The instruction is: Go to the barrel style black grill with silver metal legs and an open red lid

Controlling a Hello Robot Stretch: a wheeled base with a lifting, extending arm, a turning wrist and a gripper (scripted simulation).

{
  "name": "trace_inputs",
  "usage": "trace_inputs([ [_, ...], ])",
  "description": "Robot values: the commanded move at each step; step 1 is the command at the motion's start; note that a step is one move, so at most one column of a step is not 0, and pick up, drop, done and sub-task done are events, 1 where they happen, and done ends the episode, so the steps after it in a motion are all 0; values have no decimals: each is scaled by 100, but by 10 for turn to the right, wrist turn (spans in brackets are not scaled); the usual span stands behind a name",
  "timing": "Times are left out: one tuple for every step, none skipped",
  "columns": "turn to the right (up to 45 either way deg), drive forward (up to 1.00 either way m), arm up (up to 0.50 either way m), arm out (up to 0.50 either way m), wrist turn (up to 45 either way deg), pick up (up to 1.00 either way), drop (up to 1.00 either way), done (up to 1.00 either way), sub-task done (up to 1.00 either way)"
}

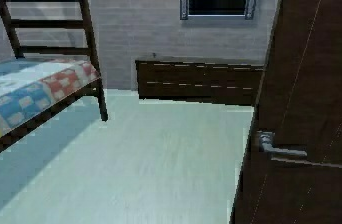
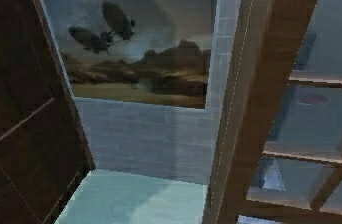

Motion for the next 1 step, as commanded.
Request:
trace_inputs([
  [0,70,0,0,0,0,0,0,0],
])
